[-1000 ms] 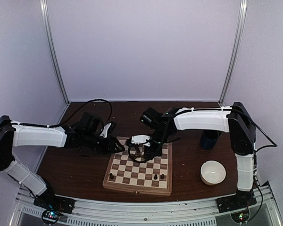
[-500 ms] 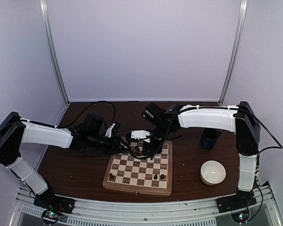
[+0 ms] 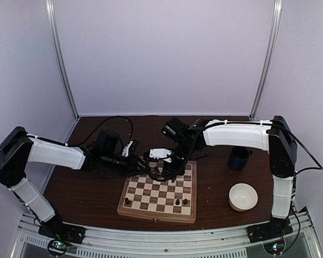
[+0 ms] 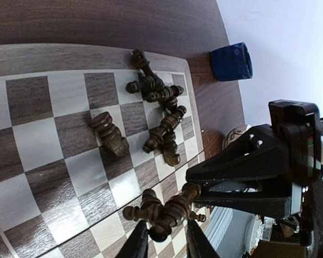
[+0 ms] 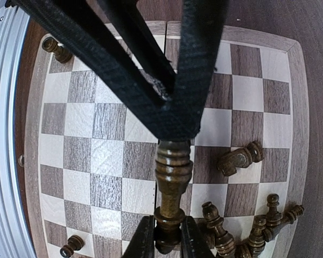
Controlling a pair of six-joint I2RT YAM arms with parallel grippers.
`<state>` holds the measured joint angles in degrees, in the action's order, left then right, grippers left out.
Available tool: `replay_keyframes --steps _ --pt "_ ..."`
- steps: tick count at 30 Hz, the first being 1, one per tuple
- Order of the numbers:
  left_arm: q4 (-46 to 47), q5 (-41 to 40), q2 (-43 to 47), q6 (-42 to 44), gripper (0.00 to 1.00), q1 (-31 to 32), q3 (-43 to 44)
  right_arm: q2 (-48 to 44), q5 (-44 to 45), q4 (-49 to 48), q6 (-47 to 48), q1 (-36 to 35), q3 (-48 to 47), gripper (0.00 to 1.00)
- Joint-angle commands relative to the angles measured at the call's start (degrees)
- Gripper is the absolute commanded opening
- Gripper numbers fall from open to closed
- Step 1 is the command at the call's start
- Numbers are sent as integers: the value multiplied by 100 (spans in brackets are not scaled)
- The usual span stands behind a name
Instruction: Set up the chess pieces on the board
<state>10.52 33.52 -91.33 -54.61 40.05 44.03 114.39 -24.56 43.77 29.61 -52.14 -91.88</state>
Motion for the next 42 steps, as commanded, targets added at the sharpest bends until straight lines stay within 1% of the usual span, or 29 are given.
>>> replay_keyframes --steps 1,10,13,21,23,27,31,34,36,39,42 --pt "444 178 -149 -133 24 -41 -23 -203 -142 -97 -103 2 -18 9" --pt "663 252 -197 -254 9 -43 -70 -148 -126 -89 -122 8 -15 9" --pt "569 186 -114 -205 6 -40 -61 -110 -38 -45 -64 11 -7 9" --pt "-939 -356 472 581 3 -41 318 -33 220 25 139 89 225 10" --pt "-1232 -415 501 699 3 -41 410 78 212 15 142 111 231 10" --pt "-1521 -531 503 745 2 -38 479 308 194 101 142 125 144 11" --pt "-1889 -698 476 842 2 -21 567 381 190 148 142 126 122 16" --pt "-2272 -955 527 1050 2 55 688 342 142 177 80 152 113 30" --pt "-2605 -1137 557 1228 2 137 843 246 22 265 57 209 88 34" --pt "-3059 -1347 564 1495 2 255 1116 -64 -221 422 -16 401 36 39" --pt "-3491 -1579 515 1772 2 416 1440 -483 -435 497 -100 683 95 42"
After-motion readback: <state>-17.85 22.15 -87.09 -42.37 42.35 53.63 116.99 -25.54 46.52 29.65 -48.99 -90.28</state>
